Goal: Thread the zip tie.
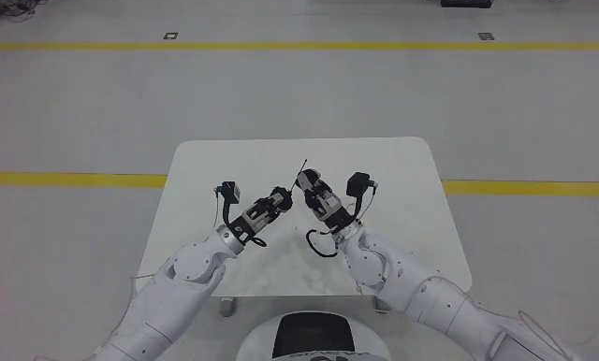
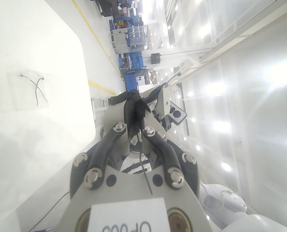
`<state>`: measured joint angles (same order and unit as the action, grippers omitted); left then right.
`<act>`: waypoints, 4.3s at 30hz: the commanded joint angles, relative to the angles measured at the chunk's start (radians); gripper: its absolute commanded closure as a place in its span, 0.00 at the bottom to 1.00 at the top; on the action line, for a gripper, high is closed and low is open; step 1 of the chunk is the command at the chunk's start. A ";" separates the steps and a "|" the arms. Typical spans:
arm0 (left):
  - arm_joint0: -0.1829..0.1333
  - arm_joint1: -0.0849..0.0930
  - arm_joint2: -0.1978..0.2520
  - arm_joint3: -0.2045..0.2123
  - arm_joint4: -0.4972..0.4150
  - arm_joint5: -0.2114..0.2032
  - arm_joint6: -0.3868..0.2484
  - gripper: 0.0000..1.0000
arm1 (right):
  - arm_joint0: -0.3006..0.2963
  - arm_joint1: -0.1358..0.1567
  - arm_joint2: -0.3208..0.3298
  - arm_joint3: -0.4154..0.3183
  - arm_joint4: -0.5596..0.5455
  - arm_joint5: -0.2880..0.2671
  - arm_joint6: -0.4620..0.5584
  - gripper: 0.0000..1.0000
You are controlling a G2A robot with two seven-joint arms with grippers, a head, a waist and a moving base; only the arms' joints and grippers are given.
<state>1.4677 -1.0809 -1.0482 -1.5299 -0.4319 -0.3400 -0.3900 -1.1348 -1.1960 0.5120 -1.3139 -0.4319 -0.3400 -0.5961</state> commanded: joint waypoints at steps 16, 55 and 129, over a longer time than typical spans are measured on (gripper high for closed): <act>0.000 0.000 0.000 0.000 0.000 0.000 0.000 1.00 | -0.016 0.003 0.016 0.007 -0.021 0.000 0.006 1.00; 0.000 0.000 0.000 0.000 0.000 0.000 0.000 1.00 | -0.030 -0.008 0.033 -0.003 -0.069 0.000 0.059 1.00; 0.000 0.000 0.000 0.000 0.000 0.000 0.000 1.00 | -0.253 0.162 0.465 -0.402 0.793 0.000 1.065 0.00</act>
<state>1.4677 -1.0809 -1.0482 -1.5299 -0.4319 -0.3400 -0.3900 -1.3813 -1.0264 0.9549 -1.7253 0.3346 -0.3400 0.4091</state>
